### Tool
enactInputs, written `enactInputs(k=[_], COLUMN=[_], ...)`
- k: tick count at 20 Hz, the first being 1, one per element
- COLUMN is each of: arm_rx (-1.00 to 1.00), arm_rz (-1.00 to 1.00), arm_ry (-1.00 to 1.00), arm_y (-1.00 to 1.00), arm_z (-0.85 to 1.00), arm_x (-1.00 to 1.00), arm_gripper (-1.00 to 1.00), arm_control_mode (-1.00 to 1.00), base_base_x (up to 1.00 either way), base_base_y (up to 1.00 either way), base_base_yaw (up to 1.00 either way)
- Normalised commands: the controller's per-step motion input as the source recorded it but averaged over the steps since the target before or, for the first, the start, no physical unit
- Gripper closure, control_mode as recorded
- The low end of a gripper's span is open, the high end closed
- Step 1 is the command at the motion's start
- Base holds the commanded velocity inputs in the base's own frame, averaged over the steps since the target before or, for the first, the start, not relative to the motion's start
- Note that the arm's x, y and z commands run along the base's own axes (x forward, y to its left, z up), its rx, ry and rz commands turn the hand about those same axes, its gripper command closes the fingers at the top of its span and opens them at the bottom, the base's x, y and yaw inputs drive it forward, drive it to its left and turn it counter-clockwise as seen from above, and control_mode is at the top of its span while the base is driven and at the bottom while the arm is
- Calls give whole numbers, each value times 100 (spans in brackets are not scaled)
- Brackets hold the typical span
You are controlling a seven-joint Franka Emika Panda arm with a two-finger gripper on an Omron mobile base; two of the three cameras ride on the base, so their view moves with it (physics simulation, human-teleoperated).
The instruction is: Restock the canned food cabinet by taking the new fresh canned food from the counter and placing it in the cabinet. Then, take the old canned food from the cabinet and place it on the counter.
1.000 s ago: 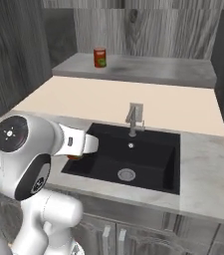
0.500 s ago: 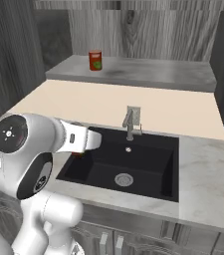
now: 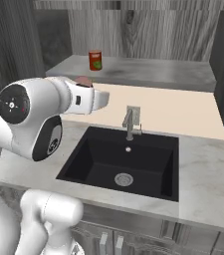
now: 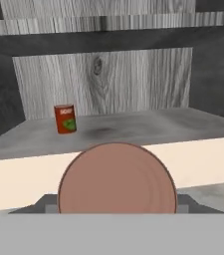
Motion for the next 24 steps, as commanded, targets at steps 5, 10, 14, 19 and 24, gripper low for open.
enactInputs(k=[5,10,14,19,24], arm_rx=[0,-5,-6,-1,0], arm_rz=[-7,0,0,0,0], arm_ry=[3,7,9,9,7], arm_y=[-47,-29,-4,-6,-6], arm_z=[100,15,-34,-29,-18], arm_x=[52,36,45,58,72], arm_gripper=[100,100,100,100,100], arm_control_mode=[-100,-100,-100,-100,-100], base_base_x=[0,0,0,0,0], base_base_y=[0,0,0,0,0], base_base_yaw=[0,0,0,0,0])
